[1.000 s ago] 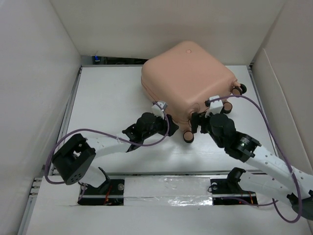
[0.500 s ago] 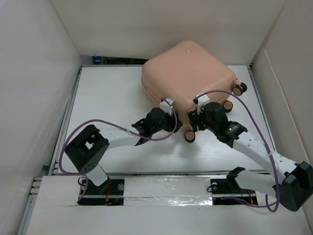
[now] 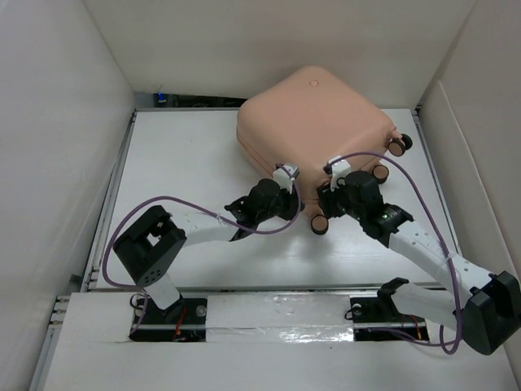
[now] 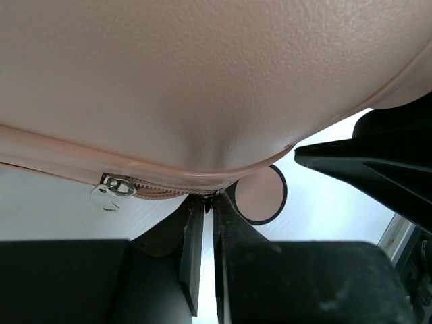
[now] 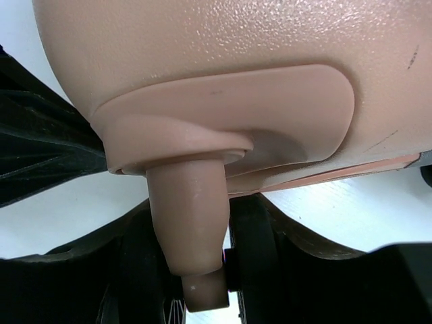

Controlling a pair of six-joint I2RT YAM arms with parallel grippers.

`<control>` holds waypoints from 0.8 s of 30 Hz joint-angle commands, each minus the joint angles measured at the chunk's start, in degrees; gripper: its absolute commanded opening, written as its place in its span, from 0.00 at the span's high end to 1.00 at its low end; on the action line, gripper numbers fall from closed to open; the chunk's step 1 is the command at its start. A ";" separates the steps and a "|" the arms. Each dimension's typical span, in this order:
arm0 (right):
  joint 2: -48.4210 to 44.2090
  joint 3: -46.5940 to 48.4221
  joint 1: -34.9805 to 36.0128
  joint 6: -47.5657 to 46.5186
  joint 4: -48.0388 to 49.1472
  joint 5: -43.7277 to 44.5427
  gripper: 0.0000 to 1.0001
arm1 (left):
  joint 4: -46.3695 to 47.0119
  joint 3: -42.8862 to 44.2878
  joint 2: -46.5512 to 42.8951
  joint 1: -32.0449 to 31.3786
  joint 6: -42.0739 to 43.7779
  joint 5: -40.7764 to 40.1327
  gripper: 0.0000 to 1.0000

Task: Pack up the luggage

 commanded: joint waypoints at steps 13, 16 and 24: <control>-8.87 -2.18 -4.53 0.79 5.21 -6.68 1.00 | -5.63 -9.31 -6.98 11.16 -1.70 -19.13 1.00; -8.52 -2.00 -0.67 0.78 5.47 -7.77 1.00 | -1.85 -11.76 -10.75 10.56 -2.93 -16.84 0.93; -4.48 1.94 17.43 4.90 8.37 -1.36 1.00 | -7.54 -14.50 -34.55 8.27 -9.87 -14.73 0.24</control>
